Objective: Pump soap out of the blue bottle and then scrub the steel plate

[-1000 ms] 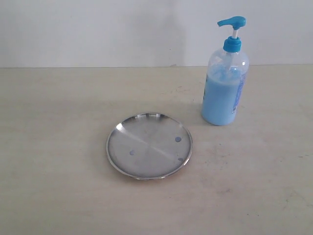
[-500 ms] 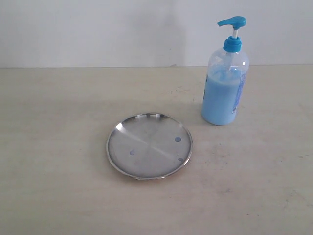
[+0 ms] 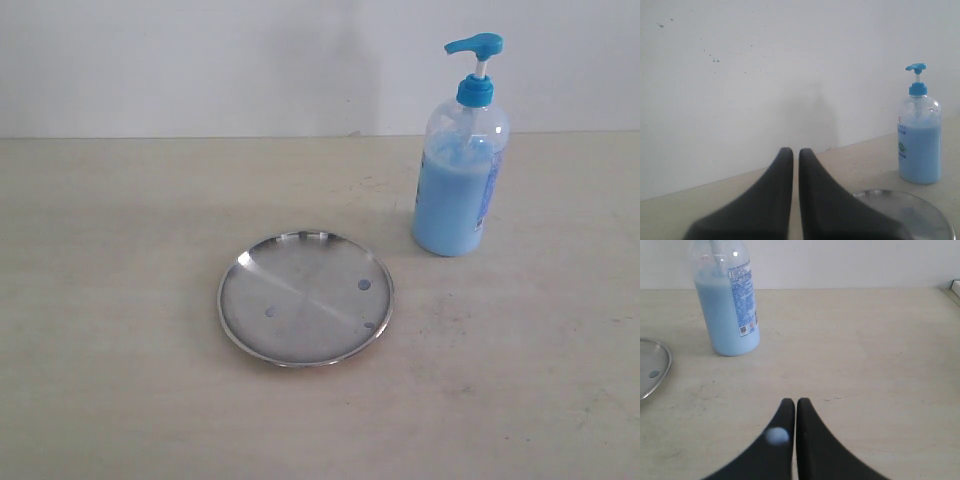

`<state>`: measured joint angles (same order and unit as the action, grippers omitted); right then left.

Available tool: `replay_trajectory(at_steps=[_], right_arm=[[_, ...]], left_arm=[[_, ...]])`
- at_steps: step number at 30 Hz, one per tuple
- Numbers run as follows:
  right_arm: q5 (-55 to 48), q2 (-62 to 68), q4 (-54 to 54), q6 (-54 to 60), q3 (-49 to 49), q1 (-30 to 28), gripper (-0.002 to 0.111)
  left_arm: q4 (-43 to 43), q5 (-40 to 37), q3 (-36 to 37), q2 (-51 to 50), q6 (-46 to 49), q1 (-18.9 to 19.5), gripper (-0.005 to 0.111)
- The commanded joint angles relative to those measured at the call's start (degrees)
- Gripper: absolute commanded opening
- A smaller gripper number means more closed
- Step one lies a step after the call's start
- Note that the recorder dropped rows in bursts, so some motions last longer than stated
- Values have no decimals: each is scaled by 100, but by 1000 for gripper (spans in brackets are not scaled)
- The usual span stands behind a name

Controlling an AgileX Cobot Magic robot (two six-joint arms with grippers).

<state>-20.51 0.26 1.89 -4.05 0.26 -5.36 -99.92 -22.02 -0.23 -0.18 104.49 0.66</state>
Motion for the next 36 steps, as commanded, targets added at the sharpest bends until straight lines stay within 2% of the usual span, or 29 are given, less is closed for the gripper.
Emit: replay_trajectory(at_steps=[1,25,27,29,32,34,36], right_arm=[[81,-26,-4,9,-26,-29,0],[81,-26,-4,9,-26,-29,0],[81,-26,-4,9,-26,-29,0],[81,-26,-4,9,-26,-29,0],[81,-26,-4,9,-26,-29,0],[81,-26,-4,9,-26,-29,0],[81,-26,-4,9,-26,-29,0]], left_arm=[[1,-49,23,18,12,-21,4],[-3,-39,23,18,12,-21,4],[-3,231,23,18,12,-21,4],[-3,349,23,18,2,103,4],[-3,254,23,18,2,553,4],[-3,606,23,18,86,671,4],[354,1535,23,18,299,618,4]])
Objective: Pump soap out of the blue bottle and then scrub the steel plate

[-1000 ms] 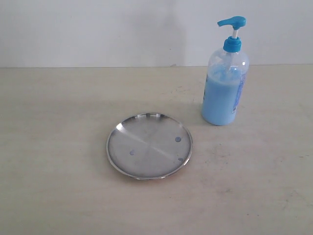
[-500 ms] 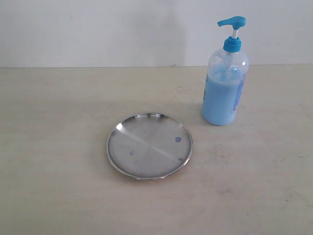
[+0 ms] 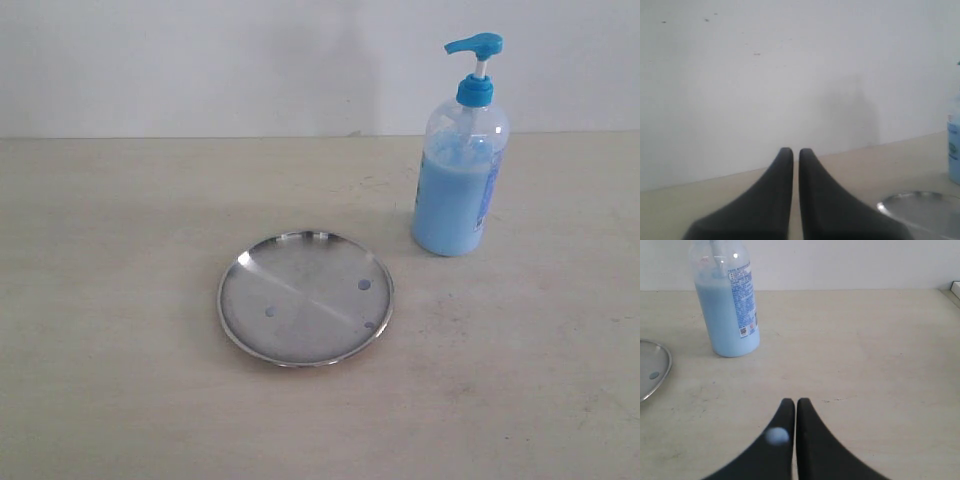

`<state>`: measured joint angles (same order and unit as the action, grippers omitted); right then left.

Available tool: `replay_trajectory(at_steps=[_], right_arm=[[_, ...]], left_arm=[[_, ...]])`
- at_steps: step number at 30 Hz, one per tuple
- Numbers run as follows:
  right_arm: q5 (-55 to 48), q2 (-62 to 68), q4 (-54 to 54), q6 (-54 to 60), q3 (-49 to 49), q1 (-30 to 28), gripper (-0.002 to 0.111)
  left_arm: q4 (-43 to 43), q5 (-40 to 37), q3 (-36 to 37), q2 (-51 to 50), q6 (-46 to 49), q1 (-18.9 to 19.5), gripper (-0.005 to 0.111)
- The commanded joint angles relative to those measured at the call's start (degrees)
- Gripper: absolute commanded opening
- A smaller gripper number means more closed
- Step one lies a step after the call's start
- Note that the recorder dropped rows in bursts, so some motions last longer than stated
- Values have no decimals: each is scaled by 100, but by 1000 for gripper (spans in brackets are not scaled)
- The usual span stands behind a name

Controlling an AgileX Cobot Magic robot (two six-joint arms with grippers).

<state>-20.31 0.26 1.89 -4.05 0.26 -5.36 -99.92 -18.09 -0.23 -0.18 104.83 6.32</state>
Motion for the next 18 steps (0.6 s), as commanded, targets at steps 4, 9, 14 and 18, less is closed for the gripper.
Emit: replay_trajectory(at_steps=[4,9,14,18], right_arm=[[61,-26,-4,9,-26,-29,0],[61,-26,-4,9,-26,-29,0],[61,-26,-4,9,-26,-29,0],[61,-26,-4,9,-26,-29,0]], left_arm=[[375,2432,23,18,178,-304,4],[72,2526,19,18,-155,-350,4],[86,2401,-369,18,-406,-350,4],[3555,2366,-570,18,-3515,-350,4]])
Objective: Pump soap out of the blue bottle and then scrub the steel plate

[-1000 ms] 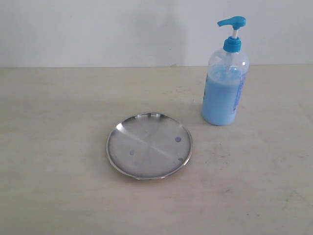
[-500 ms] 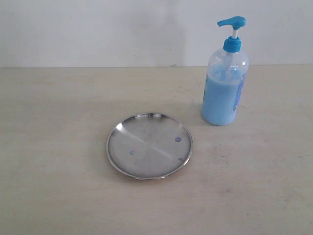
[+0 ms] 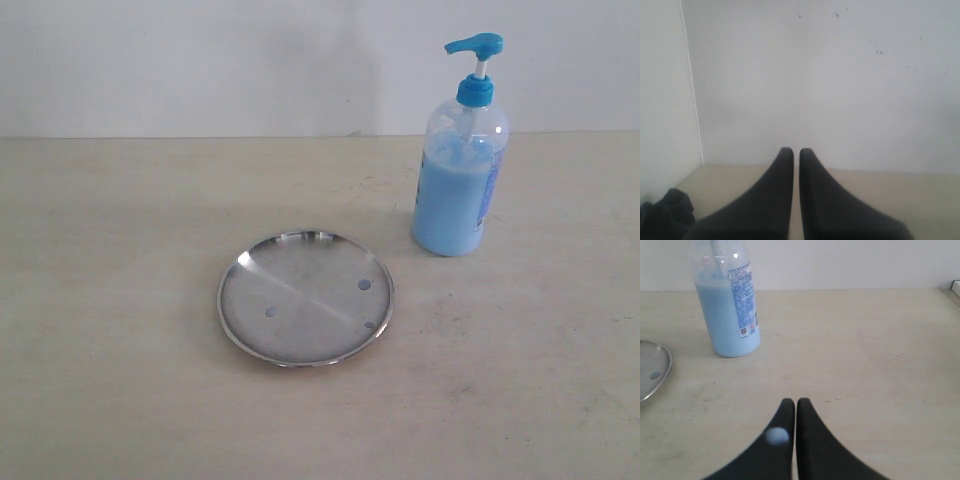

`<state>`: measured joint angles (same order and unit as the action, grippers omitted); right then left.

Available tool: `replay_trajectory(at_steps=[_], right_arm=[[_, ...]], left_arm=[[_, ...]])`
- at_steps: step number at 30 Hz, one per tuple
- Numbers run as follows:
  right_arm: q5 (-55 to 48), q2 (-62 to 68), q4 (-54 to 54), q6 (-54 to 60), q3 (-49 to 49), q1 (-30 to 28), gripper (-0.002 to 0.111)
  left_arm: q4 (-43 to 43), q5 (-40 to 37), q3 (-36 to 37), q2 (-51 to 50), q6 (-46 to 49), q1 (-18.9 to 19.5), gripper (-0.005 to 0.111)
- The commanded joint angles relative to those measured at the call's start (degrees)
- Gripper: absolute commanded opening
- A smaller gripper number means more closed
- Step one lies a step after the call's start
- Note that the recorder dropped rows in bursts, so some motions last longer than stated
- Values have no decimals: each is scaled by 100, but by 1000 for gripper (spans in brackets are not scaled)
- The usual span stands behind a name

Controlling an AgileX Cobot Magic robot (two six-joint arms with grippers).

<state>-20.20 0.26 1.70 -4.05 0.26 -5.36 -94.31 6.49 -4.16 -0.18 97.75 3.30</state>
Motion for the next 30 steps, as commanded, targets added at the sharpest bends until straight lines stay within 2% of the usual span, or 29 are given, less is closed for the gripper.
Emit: replay_trajectory(at_steps=[1,3,4,6,12,18,25,28,30], right_arm=[[50,-26,15,9,-26,-29,0],[50,-26,15,9,-26,-29,0],[50,-26,15,9,-26,-29,0],[50,-26,15,9,-26,-29,0],[61,-26,15,9,-26,-29,0],[111,-26,15,9,-26,-29,0],[140,-26,15,9,-26,-29,0],[140,-26,15,9,-26,-29,0],[140,-26,15,9,-26,-29,0]], left_arm=[[5306,-43,-145,18,-5210,-47,4],[8384,56,-26,-64,-8798,-47,4],[9241,-31,52,-146,-10311,-47,4],[9749,-597,223,-301,-11588,-47,4],[10035,-2525,416,-432,-11486,-47,4],[10079,-2483,416,-419,-11487,-47,4],[9933,-2751,416,18,-10945,555,4],[9813,-2764,416,18,-10730,410,4],[9813,-2712,416,18,-10014,384,4]])
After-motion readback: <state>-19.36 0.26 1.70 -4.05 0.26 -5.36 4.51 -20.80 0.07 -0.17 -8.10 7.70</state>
